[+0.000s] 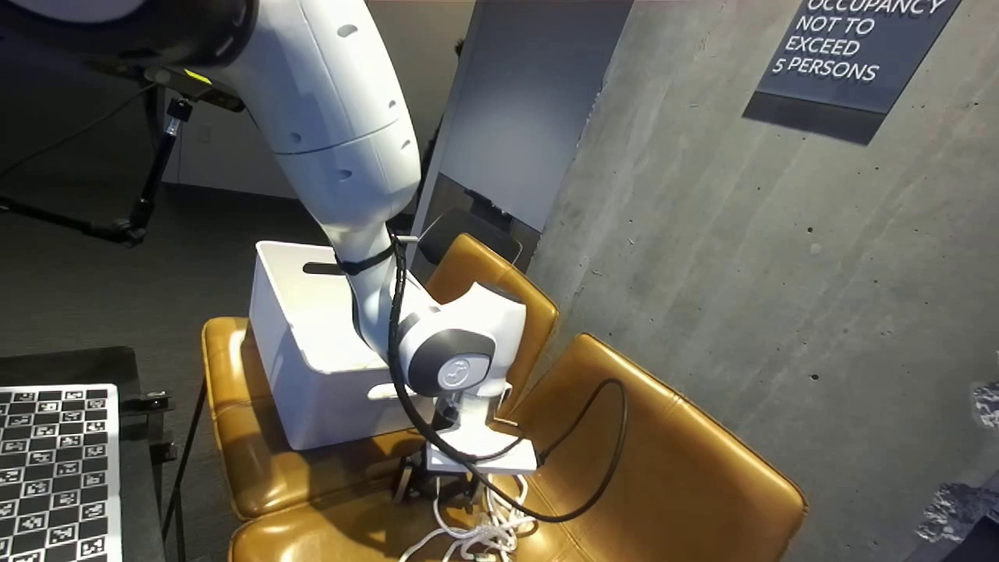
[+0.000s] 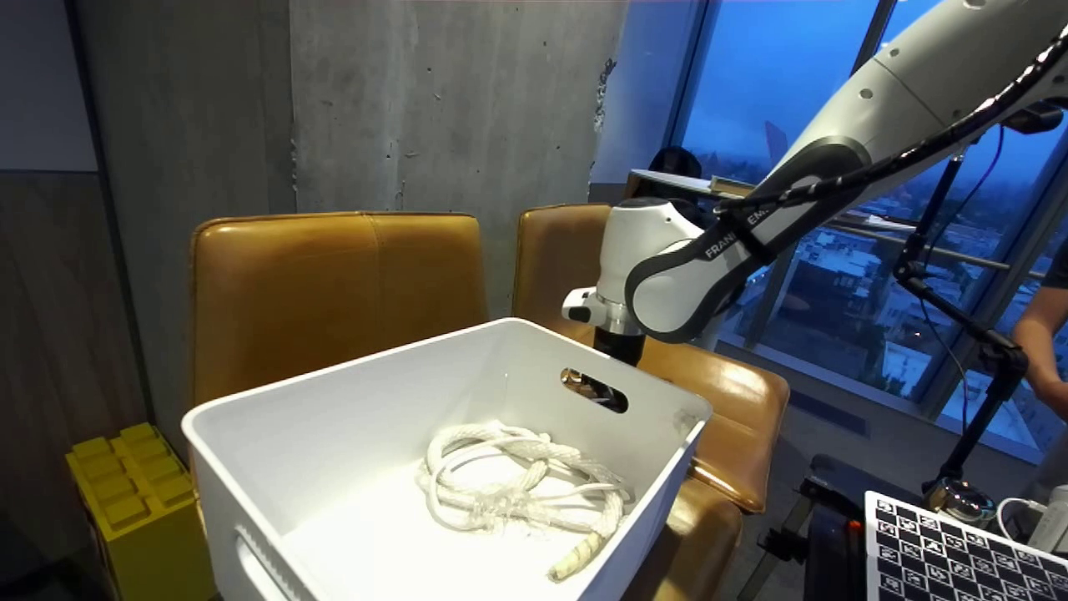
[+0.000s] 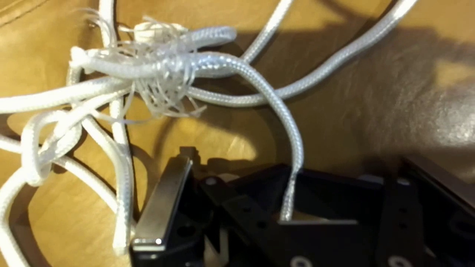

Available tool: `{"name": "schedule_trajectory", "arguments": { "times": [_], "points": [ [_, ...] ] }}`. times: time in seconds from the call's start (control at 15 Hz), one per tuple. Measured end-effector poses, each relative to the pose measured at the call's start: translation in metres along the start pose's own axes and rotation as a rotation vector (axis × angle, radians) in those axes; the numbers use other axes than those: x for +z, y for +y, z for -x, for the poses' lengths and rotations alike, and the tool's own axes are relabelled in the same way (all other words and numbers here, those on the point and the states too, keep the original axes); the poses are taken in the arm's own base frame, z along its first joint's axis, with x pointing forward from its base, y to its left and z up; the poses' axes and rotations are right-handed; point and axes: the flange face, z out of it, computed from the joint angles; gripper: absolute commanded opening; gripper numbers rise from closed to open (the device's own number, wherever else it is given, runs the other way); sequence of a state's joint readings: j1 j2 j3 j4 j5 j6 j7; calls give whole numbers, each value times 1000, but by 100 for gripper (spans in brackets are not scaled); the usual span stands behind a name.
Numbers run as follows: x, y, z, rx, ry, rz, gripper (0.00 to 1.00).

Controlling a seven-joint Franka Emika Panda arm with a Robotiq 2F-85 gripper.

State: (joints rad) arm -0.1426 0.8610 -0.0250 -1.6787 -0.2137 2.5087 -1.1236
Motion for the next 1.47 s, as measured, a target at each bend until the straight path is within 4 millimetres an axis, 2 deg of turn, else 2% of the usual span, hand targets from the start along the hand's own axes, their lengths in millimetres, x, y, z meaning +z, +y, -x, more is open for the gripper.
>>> {"name": "schedule_trajectory", "arguments": {
  "times": [0.13, 0.33, 0.53, 0.73, 1.13, 1.2, 1.27, 1.33, 1.47],
  "points": [
    [1, 1, 8, 18, -13, -6, 0],
    [-4, 0, 31, 46, -50, -8, 0],
    [-31, -8, 56, 70, -70, 1, 0],
    [-88, -18, 70, 92, -61, 26, 0],
    [-234, -37, 74, 135, -12, 130, 0],
    [-257, -43, 74, 139, -2, 143, 25],
    [-277, -51, 74, 146, 10, 150, 26],
    [-291, -58, 75, 154, 26, 157, 32],
    [-301, -70, 80, 171, 51, 156, 46]
  ]
}}
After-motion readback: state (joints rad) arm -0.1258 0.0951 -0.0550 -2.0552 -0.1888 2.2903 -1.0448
